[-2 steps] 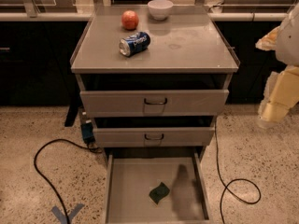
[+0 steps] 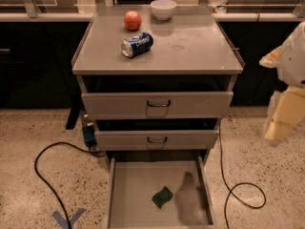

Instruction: Pick sponge from bottom drawer and place on counter

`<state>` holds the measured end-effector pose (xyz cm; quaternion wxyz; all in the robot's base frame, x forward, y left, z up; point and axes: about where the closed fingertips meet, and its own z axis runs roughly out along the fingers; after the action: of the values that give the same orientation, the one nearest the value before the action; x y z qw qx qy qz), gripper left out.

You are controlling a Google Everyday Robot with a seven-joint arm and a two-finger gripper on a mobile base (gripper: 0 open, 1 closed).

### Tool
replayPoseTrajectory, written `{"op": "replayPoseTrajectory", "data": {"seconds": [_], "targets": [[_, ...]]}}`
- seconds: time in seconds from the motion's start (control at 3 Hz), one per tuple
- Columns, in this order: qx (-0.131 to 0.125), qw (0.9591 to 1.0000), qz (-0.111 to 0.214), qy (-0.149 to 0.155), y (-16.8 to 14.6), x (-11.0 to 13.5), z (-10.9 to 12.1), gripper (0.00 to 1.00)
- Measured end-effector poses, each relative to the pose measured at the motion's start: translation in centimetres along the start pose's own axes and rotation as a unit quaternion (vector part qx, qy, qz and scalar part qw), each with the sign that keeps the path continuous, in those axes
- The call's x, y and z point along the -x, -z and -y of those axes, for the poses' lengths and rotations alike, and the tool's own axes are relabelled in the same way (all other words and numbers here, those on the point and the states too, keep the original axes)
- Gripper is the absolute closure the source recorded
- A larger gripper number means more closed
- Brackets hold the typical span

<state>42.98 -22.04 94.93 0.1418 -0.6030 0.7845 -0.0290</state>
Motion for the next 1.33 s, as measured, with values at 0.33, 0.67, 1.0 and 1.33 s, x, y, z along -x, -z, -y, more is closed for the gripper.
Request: {"op": "replayPoseTrajectory", "data": {"seconds": [0.33, 0.67, 1.0, 1.33], "targets": [[0.011, 0.9999, -0.003, -0.008, -4.7, -1.9, -2.6, 0.00], [0.022, 0.9995, -0.009, -0.022, -12.4, -4.1, -5.1, 0.00], [0.042, 0.9987, -0.018, -0.023, -20.3, -5.0, -7.5, 0.00], [0.051, 0.9981, -0.026, -0.020, -26.9, -5.3, -9.0, 0.00]]}}
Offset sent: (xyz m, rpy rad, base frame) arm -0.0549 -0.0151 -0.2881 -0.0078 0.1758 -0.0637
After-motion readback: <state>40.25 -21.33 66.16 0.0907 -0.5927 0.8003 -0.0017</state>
